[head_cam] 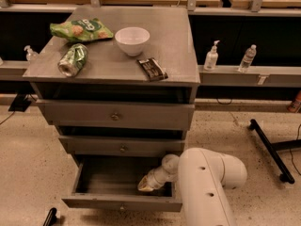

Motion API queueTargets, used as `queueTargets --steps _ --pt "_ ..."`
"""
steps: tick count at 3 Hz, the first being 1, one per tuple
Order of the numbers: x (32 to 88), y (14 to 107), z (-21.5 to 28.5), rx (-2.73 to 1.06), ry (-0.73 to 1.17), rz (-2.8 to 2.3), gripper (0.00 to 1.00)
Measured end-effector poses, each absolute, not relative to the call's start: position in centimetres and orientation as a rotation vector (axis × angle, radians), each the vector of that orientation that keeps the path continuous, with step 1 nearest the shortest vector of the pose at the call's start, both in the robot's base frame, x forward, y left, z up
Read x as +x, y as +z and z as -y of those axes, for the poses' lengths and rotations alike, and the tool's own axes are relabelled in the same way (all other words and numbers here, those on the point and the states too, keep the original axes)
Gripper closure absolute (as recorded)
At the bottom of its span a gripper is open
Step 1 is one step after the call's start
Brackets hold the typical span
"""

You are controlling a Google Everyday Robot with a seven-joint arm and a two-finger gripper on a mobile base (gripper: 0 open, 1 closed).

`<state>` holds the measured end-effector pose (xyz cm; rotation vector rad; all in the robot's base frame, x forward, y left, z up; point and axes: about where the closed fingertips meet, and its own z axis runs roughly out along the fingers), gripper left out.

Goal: Open bottom drawer

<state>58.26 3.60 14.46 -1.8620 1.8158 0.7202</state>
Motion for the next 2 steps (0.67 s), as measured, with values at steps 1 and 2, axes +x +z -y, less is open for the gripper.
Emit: queueTargets --steps 1,2 --pt "59.8 14.5 -3.3 -1.854 0.666 -1.806 1.00" --pt "61.6 14.5 -3.1 -1.835 0.619 -1.801 1.00"
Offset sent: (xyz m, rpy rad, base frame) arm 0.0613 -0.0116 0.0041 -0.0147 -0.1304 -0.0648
